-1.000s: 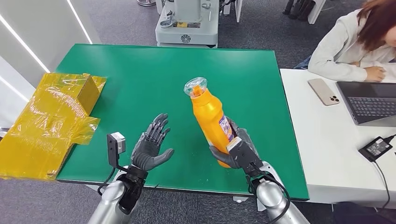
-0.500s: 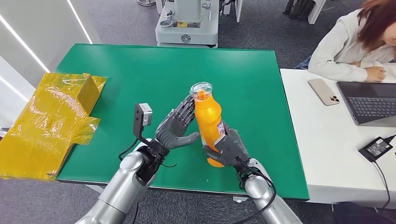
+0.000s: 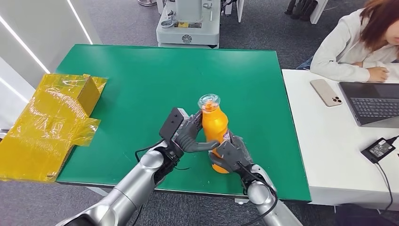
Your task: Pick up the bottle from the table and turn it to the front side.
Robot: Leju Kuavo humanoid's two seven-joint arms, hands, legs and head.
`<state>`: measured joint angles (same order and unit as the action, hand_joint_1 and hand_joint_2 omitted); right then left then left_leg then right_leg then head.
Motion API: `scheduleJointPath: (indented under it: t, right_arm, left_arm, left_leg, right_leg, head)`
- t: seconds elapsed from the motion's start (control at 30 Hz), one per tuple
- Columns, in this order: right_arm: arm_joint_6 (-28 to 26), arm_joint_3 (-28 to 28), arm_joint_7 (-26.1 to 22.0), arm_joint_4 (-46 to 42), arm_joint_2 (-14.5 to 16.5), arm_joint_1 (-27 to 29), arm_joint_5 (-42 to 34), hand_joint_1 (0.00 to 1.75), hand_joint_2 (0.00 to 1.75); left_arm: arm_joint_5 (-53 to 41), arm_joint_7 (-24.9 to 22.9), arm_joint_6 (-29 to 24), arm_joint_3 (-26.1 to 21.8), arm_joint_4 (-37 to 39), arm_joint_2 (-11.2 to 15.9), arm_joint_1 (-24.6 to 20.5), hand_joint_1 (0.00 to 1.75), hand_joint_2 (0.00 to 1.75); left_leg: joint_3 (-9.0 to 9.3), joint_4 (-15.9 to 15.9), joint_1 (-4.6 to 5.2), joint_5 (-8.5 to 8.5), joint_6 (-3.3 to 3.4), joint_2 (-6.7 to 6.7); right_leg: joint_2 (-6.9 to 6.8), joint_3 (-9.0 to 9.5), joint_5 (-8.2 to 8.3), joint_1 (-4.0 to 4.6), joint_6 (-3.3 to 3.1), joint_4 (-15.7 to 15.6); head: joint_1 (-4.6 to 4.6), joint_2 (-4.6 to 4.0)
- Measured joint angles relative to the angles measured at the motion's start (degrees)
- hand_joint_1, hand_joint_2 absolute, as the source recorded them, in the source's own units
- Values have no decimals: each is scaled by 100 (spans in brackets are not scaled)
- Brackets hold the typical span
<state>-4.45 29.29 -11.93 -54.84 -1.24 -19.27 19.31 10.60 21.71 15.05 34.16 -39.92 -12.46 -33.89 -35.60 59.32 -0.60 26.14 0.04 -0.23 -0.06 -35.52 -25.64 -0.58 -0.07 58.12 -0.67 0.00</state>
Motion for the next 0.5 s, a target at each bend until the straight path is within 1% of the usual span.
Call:
scheduleJointPath:
  t: [0.1, 0.2, 0.4, 0.47, 0.5]
  right_arm:
    - [14, 16, 5, 17, 12, -3, 104, 175, 175]
    - [27, 44, -20, 46, 17, -9, 161, 175, 175]
    - [76, 91, -71, 146, 17, -63, 182, 175, 175]
    - [83, 128, -106, 198, 20, -96, 225, 175, 175]
    - [80, 146, -120, 221, 22, -108, 243, 175, 175]
  left_arm:
    - [-146, 22, -171, 22, 264, 38, -73, 0, 175]
    - [-20, -24, -66, 20, 505, 95, -143, 0, 175]
    - [684, -234, 597, -121, 728, 175, -235, 0, 175]
    - [1010, -373, 857, -205, 736, 162, -244, 4, 175]
    - [1192, -456, 980, -245, 732, 146, -245, 10, 175]
  left_leg:
    - [2, -1, 0, -1, 0, 0]
    - [2, 0, 0, -2, -1, 0]
    - [2, 0, 0, -1, -1, 0]
    - [2, 0, 1, -1, -1, 0]
    - [2, 1, 0, -1, -1, -1]
  right_leg:
    - [0, 2, 0, 0, 0, 1]
    - [0, 3, 0, 0, 0, 1]
    - [0, 4, 0, 0, 0, 1]
    - [-1, 4, 0, -1, 0, 0]
    - [-1, 5, 0, -1, 0, 0]
  head:
    - [-1, 0]
    - [0, 0]
    - [-1, 0]
    - [-1, 0]
    - [0, 0]
